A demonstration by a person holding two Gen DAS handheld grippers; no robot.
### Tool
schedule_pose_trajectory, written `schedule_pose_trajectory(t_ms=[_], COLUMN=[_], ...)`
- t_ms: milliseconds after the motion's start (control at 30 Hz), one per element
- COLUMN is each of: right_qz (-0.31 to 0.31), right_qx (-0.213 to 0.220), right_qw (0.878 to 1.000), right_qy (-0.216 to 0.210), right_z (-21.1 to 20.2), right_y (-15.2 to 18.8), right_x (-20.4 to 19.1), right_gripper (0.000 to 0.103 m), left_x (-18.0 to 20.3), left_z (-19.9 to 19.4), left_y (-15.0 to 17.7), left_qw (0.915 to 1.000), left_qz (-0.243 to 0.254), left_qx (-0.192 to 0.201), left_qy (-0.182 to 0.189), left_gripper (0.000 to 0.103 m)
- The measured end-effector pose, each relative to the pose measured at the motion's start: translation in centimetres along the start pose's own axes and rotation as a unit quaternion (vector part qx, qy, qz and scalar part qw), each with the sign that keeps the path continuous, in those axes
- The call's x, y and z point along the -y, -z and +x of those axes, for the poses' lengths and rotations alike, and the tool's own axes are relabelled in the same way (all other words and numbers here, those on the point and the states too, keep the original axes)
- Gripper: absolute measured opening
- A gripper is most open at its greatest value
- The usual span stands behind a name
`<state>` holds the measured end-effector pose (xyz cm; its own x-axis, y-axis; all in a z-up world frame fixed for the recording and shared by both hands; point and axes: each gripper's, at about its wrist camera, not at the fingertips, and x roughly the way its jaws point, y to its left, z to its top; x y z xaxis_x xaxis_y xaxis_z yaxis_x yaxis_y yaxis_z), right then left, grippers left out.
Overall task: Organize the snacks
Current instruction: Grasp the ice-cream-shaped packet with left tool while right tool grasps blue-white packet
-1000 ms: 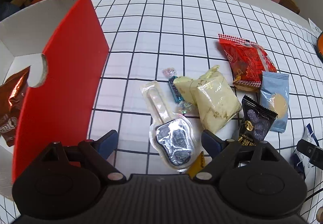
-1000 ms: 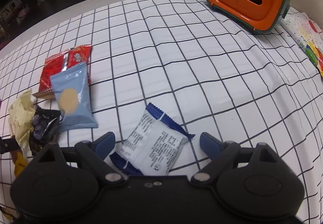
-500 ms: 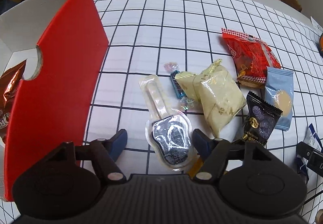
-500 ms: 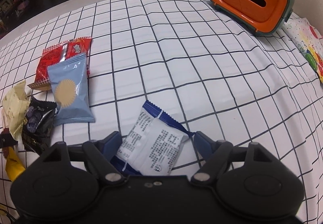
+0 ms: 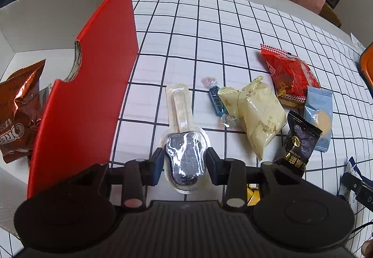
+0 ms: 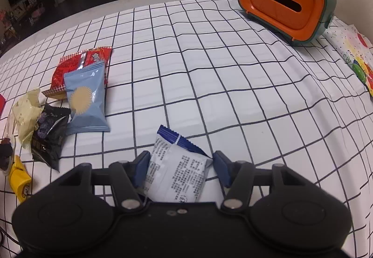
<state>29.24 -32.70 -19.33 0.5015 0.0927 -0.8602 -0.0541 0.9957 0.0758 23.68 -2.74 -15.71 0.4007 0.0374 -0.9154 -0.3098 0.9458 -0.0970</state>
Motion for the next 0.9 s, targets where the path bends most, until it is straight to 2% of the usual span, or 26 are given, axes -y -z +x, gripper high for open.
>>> schedule_pose_trajectory(t_ms=[433, 900], right_qz=[-0.003, -0.040], right_qx=[0.018, 0.046], right_qw=[0.999, 0.996], right_qy=[-0.032, -0.066], right_z=[-3.8, -9.9], right_y=[1.3, 2.3], right_x=[-0.1, -2.1], right_gripper=[0.057, 0.057], left_x=[-0.5, -1.1], left_z=[-2.2, -8.1], left_y=[1.7, 3.2], left_qw=[0.9998, 0.9976], left_qz=[0.007, 0.038], left_qx=[0.001, 0.024], left_qy=[0.020, 0.053], left_gripper=[0.038, 0.038])
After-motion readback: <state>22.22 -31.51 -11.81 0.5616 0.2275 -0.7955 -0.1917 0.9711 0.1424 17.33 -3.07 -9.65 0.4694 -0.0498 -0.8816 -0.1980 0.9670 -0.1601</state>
